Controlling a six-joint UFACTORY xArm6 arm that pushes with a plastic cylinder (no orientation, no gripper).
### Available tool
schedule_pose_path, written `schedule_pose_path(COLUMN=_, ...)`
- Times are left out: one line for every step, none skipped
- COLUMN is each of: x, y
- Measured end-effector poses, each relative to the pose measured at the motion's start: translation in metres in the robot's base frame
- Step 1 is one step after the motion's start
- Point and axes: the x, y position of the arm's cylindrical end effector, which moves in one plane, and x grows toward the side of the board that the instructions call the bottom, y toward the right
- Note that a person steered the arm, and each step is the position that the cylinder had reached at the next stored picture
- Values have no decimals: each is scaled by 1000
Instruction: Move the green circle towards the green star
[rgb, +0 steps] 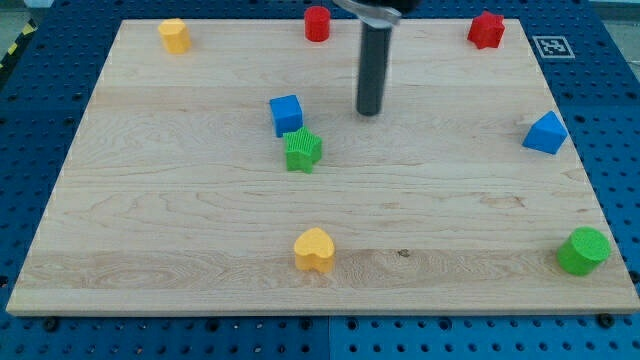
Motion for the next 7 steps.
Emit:
schedule_pose_path(x=35, y=70)
schedule_pose_path(x=78, y=148)
schedule_pose_path(x=128, y=227)
schedule_pose_path(x=175, y=270)
schedule_pose_path(x=186, y=265)
schedule_pose_path(x=186, y=257)
schedule_pose_path(x=186, y=233)
